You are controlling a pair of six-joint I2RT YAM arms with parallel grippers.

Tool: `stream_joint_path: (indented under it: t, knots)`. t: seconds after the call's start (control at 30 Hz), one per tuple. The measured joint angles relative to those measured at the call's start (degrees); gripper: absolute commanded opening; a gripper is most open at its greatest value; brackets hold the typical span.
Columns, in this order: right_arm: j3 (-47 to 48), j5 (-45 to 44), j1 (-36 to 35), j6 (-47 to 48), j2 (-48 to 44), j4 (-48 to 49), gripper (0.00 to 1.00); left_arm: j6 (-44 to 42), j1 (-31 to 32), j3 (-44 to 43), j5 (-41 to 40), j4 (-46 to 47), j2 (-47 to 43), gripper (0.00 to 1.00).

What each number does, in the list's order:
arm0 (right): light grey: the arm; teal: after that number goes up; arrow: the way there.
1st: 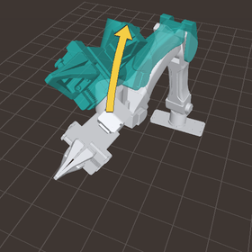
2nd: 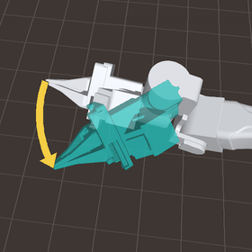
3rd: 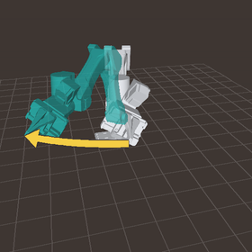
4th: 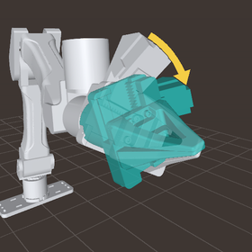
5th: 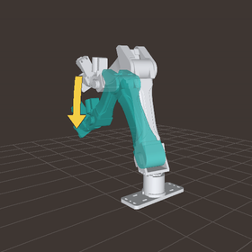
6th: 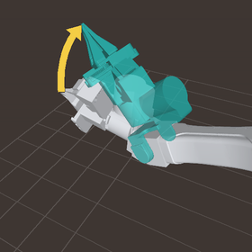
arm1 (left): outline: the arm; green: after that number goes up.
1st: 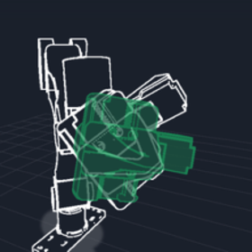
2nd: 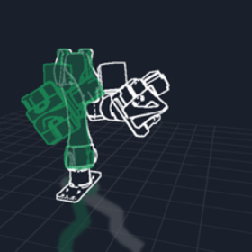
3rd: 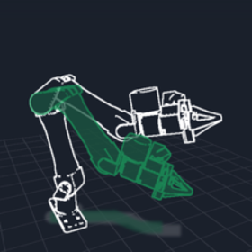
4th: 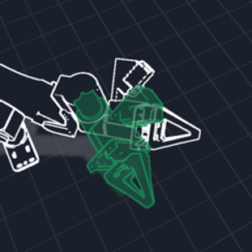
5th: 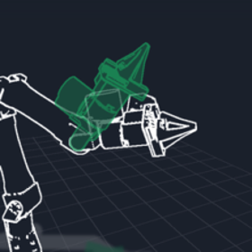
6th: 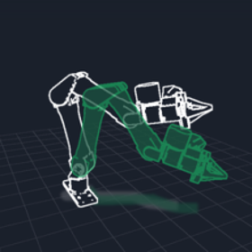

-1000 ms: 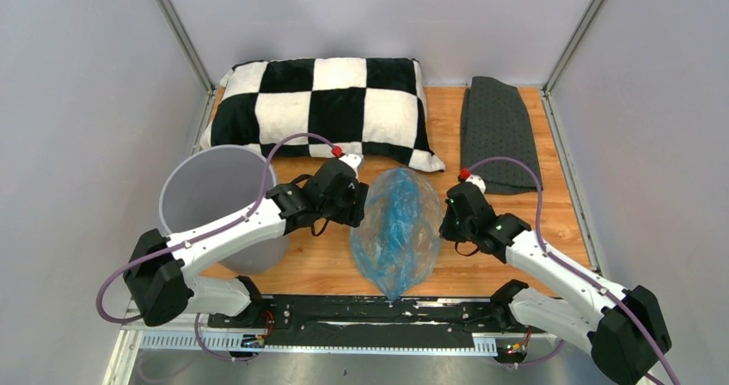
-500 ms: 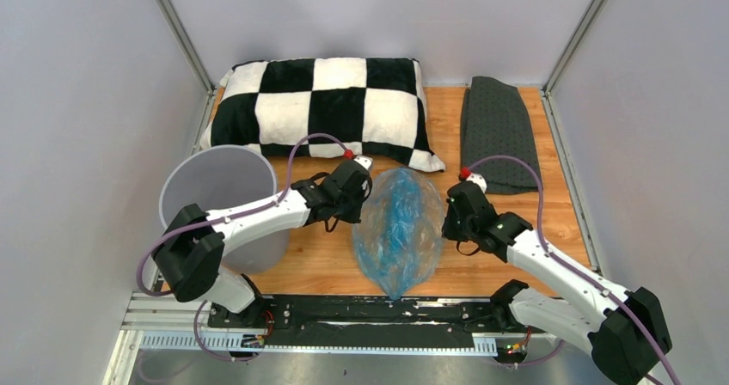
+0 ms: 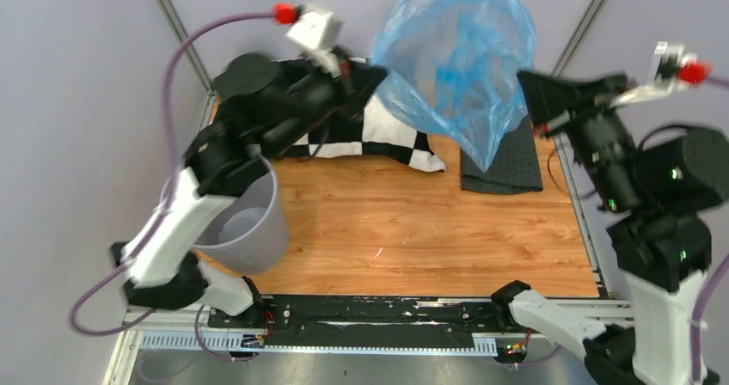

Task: Put the trash bags into the trash bin

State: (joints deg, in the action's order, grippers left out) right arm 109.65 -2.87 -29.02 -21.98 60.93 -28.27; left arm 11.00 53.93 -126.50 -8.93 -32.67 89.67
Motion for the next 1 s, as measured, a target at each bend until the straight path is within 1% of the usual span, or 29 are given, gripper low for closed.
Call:
stream_joint_path:
  t: [0.03,0.07,0.1,0.13,0.17,0.23,0.27,0.3,0.33,0.37,0.4,0.43,0.47,0.53,0.6,0.7,0.8,0.93,1.0]
  knots:
    - [-4.74,0.59,0.02,0.15,-4.42,2.4,0.0,-0.61,0.7,4.39,-0.7,1.42,-4.11,0.0]
    - [-12.17,1.51,-0.15,0.17,-9.62,4.22,0.0,-1.09,1.01,12.79,-1.99,4.2,-10.93,0.0]
    - [-18.12,1.62,-0.22,0.02,-11.96,5.88,0.0,-1.07,0.7,17.68,-2.78,5.42,-14.14,0.0]
    - [-24.83,1.86,-0.28,-0.46,-13.55,7.67,0.0,-0.46,-0.04,24.5,-3.63,7.28,-16.94,0.0]
    - [-33.4,2.56,-0.46,-1.2,-13.86,8.55,0.0,0.2,-0.48,29.88,-3.76,8.5,-18.03,0.0]
    - [-50.38,3.5,-2.23,-3.52,-9.25,8.87,0.0,2.49,-0.35,45.51,-2.97,11.74,-18.18,0.0]
    - [-56.54,3.67,-3.45,-4.39,-5.84,8.04,0.0,3.52,0.24,52.54,-2.34,12.2,-17.49,0.0]
    - [-64.63,2.86,-5.79,-5.73,-1.86,4.5,0.0,4.61,0.52,59.95,-1.64,11.19,-15.93,0.0]
    - [-68.81,2.56,-7.63,-6.47,-1.33,0.44,0.0,5.6,0.92,66.18,-0.96,8.48,-14.95,0.0]
    - [-71.78,2.19,-10.03,-7.04,-3.19,-5.42,0.0,6.34,1.42,70.55,-0.44,5.16,-15.06,0.0]
    - [-71.89,1.77,-11.47,-7.28,-6.56,-10.19,0.0,6.84,1.81,72.78,-0.11,2.23,-16.06,0.0]
    - [-69.79,0.85,-12.11,-7.32,-10.93,-13.0,0.0,7.5,2.32,73.68,0.33,-1.22,-18.6,0.0]
    - [-65.35,-0.35,-12.13,-7.21,-14.34,-14.99,0.0,7.76,2.58,73.18,0.52,-2.32,-21.24,0.0]
    - [-54.58,-2.25,-12.13,-6.67,-17.53,-15.47,0.0,8.24,2.89,68.28,0.87,-3.02,-28.17,0.0]
    - [-42.23,-4.33,-12.13,-5.35,-17.86,-14.58,0.0,8.48,2.89,60.57,0.81,-1.92,-32.65,0.0]
    - [-33.66,-6.4,-12.15,-3.54,-17.59,-14.32,0.0,8.5,2.89,51.8,-0.24,0.61,-35.17,0.0]
    - [-31.78,-7.74,-12.15,-2.14,-15.96,-15.39,0.0,8.5,2.89,48.33,-2.21,0.81,-35.17,0.0]
    - [-32.22,-8.07,-12.15,-0.85,-12.74,-17.9,0.0,8.63,2.89,47.63,-6.62,-1.38,-32.46,0.0]
    - [-32.65,-9.64,-12.15,-0.57,-12.28,-19.67,0.0,9.01,2.84,47.63,-9.51,-3.15,-31.04,0.0]
